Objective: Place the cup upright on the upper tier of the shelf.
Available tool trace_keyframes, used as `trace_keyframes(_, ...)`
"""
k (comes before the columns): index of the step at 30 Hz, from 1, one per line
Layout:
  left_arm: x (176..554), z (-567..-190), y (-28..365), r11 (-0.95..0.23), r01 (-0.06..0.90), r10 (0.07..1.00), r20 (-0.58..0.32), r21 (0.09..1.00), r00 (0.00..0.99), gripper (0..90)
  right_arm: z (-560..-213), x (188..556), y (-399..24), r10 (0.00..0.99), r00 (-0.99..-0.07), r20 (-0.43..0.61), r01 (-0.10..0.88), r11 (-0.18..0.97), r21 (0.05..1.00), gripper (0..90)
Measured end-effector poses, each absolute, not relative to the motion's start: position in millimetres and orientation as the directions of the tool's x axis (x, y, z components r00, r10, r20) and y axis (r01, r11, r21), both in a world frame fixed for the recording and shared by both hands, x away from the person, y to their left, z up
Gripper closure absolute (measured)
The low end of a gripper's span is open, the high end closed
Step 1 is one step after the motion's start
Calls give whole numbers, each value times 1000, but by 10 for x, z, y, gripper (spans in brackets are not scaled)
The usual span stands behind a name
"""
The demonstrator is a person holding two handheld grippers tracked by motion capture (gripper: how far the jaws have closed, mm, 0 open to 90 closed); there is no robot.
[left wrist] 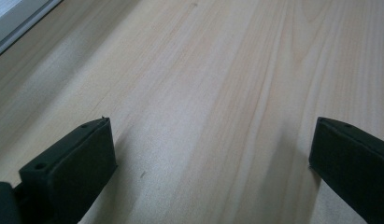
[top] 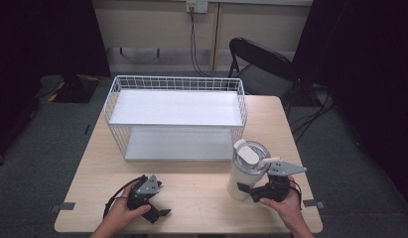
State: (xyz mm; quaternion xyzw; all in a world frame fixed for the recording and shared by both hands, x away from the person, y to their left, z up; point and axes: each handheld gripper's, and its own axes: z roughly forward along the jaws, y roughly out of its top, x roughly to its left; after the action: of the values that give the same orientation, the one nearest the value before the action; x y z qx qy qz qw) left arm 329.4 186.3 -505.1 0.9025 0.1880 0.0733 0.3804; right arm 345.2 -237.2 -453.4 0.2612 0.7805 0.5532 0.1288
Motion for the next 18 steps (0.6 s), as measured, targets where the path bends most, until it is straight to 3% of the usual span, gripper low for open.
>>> trace_keyframes(13, 3294, -5051, 1862, -640, 284, 395, -11, 714, 919, 0, -4628, 3440, -2278, 573, -812, 110, 238, 153, 959, 76)
trace_keyframes(18, 3294, -5052, 1862, -639, 284, 395, -11, 715, 919, 0, -4618, 3409, -2252, 580, -812, 62, 198, 173, 965, 86)
